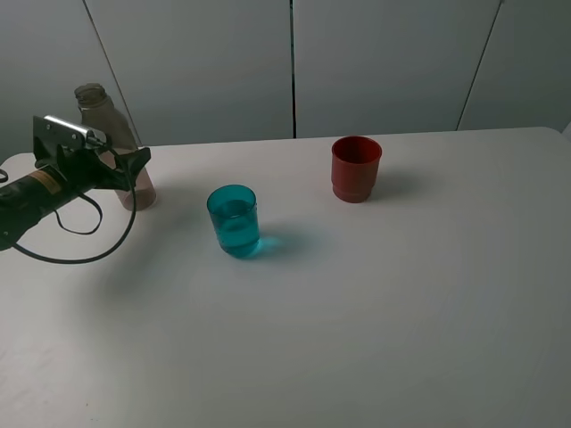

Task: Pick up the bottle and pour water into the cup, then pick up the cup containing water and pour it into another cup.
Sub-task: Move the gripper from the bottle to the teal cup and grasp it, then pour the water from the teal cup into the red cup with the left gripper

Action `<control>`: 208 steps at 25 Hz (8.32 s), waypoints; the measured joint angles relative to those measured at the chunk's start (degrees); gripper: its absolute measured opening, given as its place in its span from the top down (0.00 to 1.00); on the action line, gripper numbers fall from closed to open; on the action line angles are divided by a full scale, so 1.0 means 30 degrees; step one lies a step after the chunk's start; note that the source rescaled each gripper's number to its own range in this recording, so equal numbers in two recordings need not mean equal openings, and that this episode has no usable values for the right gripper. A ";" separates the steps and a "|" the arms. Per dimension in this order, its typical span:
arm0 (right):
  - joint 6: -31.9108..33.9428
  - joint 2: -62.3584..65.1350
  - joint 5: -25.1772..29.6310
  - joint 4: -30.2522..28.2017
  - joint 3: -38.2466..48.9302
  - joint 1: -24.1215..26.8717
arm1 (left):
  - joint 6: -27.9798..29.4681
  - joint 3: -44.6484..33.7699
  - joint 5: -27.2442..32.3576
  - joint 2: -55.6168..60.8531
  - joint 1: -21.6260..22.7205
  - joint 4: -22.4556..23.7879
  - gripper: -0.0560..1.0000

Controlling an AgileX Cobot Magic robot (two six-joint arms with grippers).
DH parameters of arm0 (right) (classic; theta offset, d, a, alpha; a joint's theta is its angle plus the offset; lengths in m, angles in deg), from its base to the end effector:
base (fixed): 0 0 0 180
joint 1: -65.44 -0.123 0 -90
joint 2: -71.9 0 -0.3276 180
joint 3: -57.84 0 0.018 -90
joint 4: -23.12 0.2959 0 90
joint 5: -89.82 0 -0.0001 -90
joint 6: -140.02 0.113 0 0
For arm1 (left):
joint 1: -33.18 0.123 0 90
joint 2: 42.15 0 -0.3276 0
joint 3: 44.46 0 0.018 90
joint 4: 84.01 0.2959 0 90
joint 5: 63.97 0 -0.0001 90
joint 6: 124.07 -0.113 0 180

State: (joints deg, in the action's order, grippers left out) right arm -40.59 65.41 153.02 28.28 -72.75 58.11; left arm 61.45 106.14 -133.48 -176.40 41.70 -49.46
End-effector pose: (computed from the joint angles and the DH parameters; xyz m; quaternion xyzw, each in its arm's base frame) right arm 0.0067 0.0100 0.2861 -0.0625 0.8589 0.0745 0.5028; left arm 0.4282 0.0035 0.0653 0.1781 0.7264 -0.1158 0.6536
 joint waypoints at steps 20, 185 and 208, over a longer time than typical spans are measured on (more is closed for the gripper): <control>0.0000 0.0000 0.0000 0.0000 0.0000 0.0000 | 0.3449 0.0073 0.2146 0.7820 -0.0682 -0.0785 0.02; 0.0000 0.0000 0.0000 0.0000 0.0000 0.0000 | 0.6139 0.3878 0.1876 -0.2346 -0.6528 1.1534 0.81; 0.0000 0.0000 0.0000 0.0000 0.0000 0.0000 | 0.8400 0.8110 1.2121 0.1104 -1.1158 0.6180 0.81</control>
State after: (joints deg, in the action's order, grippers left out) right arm -40.59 65.41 153.02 28.28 -72.75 58.11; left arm 86.65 130.47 -97.12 -173.09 8.23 -30.92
